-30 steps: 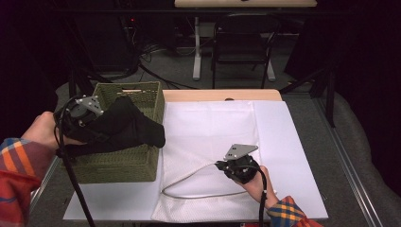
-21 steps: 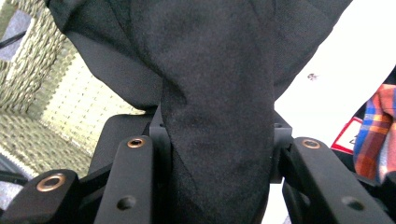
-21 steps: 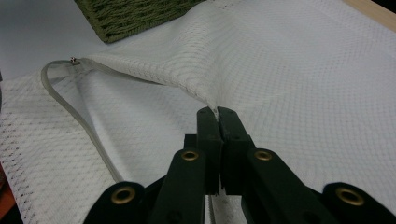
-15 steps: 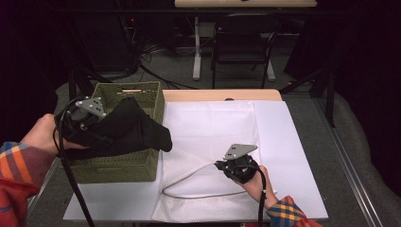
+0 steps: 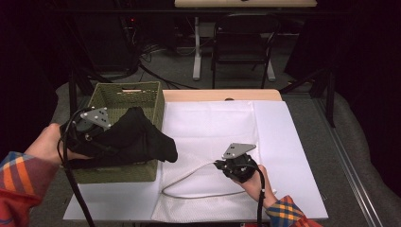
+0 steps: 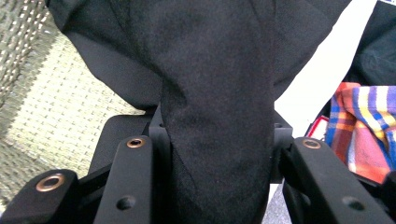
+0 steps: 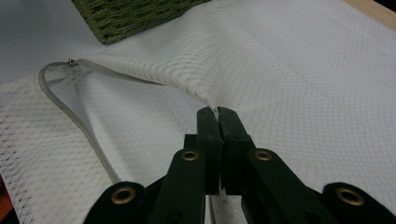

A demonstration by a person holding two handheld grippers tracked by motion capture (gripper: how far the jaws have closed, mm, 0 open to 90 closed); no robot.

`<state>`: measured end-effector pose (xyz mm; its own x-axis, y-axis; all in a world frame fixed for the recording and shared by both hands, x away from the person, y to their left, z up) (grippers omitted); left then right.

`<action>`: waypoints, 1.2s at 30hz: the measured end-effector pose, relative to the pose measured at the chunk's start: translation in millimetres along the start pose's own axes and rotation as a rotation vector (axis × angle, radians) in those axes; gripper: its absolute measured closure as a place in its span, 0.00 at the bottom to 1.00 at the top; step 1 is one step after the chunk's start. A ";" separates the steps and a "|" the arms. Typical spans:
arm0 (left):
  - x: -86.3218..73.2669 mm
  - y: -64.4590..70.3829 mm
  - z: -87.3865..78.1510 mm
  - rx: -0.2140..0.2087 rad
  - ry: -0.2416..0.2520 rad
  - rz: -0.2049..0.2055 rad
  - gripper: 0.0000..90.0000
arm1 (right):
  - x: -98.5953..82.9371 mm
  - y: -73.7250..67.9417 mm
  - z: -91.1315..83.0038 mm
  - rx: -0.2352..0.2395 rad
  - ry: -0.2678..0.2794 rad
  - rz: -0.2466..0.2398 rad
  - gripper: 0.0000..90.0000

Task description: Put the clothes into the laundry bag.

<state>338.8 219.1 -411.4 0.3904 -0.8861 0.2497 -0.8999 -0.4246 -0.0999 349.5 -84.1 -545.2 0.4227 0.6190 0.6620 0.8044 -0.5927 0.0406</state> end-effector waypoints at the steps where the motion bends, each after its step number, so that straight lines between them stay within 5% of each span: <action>1: 0.0 0.0 0.0 0.000 0.000 0.000 0.66 | 0.0 0.0 0.0 0.000 0.000 0.000 0.99; 13: 5.2 21.0 5.1 -0.043 0.014 0.009 0.66 | 1.1 2.8 -1.6 -0.007 0.000 0.001 0.99; 36: 19.6 65.2 20.0 -0.098 0.048 0.093 0.66 | 7.0 2.8 -1.4 -0.014 0.009 0.000 0.99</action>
<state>291.7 170.3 -432.2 0.2973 -0.9098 0.2897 -0.9472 -0.3192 -0.0304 354.1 -82.1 -539.5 0.4190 0.6141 0.6688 0.7984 -0.5999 0.0506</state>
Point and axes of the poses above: each handheld gripper's, and its own axes: z roughly forward along the jaws, x roughly out of its top, y roughly to its right, the point moved 10 cm from there along z, roughly forward along the jaws, and after that the axes turned 8 degrees about -y, right-handed, at the moved point
